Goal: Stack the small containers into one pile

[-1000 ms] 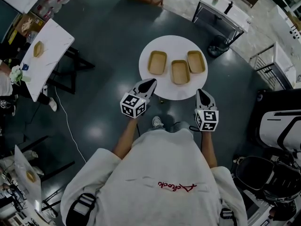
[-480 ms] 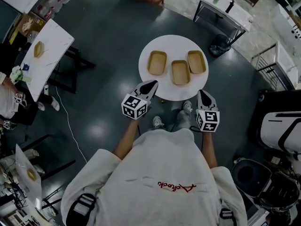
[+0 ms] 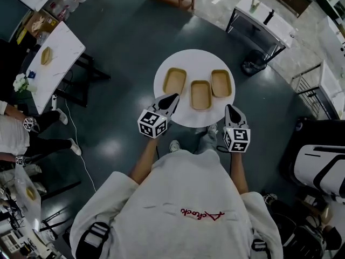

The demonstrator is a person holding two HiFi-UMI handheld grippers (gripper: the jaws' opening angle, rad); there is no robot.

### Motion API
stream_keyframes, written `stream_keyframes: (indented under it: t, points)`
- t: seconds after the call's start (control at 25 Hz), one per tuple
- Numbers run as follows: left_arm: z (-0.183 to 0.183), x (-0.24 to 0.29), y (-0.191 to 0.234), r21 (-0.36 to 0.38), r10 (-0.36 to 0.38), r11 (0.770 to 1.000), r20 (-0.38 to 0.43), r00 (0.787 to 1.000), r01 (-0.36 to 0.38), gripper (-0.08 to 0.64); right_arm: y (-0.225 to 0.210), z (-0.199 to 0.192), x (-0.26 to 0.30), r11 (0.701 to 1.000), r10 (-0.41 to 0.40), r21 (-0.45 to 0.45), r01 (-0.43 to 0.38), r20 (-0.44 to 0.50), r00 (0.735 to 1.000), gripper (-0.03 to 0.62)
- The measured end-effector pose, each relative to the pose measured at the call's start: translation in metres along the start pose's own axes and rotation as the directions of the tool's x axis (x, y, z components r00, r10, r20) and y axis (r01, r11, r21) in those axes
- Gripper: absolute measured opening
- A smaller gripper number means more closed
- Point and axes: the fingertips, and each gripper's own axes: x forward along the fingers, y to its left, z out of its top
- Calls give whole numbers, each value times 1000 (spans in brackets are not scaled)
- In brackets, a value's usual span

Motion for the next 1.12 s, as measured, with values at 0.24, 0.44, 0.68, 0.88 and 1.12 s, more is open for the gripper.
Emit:
stream_keyframes:
  t: [0.24,0.44,0.68,0.88,1.12]
  points:
    - [18,43,-2,3,59,998,8,998,-59,15,-52,17,29,999,45,-13,-45,5,999,20]
    - [31,73,-1,3,126,992,18,992,-126,15,-87,34,58,994,108,-29,-108,16,994,20]
    - [39,97,0,-15,208,978,20,978,-208,15,-116,46,87,981,189,-49,-189,-1,982,20]
    - [37,106,4,-35,283,959,13,959,-282,15,-132,45,108,966,251,-52,-252,-26,968,20]
    - [22,107,7,-53,339,939,-14,941,-339,15,-143,34,125,954,295,-46,-297,-56,954,20]
